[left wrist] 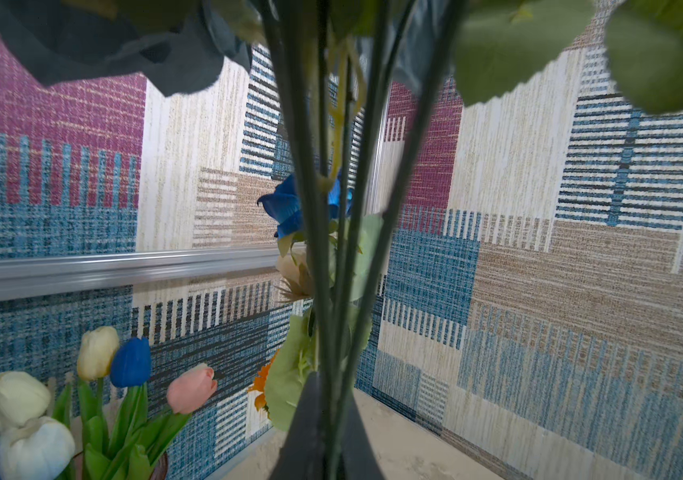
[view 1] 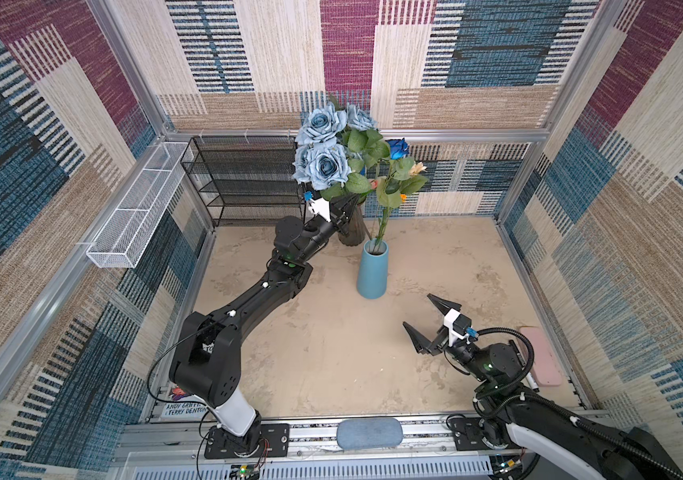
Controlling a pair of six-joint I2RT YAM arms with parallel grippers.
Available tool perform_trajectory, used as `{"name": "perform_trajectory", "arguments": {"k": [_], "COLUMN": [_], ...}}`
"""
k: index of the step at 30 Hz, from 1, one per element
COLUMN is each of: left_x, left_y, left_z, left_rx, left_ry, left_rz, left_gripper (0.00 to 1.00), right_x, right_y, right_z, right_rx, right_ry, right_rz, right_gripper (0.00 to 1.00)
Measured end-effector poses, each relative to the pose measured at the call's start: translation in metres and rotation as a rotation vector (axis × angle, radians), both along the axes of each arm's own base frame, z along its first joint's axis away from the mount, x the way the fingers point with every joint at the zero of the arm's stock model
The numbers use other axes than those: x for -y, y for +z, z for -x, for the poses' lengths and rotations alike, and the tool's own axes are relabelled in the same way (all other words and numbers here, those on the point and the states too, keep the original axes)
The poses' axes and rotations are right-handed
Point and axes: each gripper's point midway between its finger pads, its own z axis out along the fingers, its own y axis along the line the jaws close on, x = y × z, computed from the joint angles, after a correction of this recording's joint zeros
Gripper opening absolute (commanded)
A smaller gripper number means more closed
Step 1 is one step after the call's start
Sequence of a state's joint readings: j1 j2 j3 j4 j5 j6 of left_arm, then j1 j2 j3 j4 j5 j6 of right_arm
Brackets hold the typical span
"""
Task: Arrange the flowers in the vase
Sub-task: 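Lower the pale blue rose stems into the light blue vase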
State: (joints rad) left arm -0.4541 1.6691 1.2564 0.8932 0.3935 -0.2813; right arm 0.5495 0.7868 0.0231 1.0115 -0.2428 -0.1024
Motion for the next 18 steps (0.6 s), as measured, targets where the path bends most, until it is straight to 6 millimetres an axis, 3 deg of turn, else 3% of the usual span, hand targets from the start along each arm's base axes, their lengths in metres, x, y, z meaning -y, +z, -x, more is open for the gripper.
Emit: {"name": "perform_trajectory", "arguments": {"k": [10, 18], "left_x": [0.014, 0.030], "left_y": [-0.020, -0.052], "left_z": [0.002, 0.003], "left_rx": [-0.044, -0.095], "left_ry": [-0.014, -0.016], "left_rz": [-0.017, -0.100], "left_gripper": [0.00, 0.00], "right_x": [0.001, 0.000], "right_y": [0.002, 0.001], "right_z": [0.001, 0.000], "right_rx": [0.006, 0.004], "right_ry": [-0.001, -0.001], "right_rz": [-0.004, -0.003], "right_gripper": [1.00, 1.00]}}
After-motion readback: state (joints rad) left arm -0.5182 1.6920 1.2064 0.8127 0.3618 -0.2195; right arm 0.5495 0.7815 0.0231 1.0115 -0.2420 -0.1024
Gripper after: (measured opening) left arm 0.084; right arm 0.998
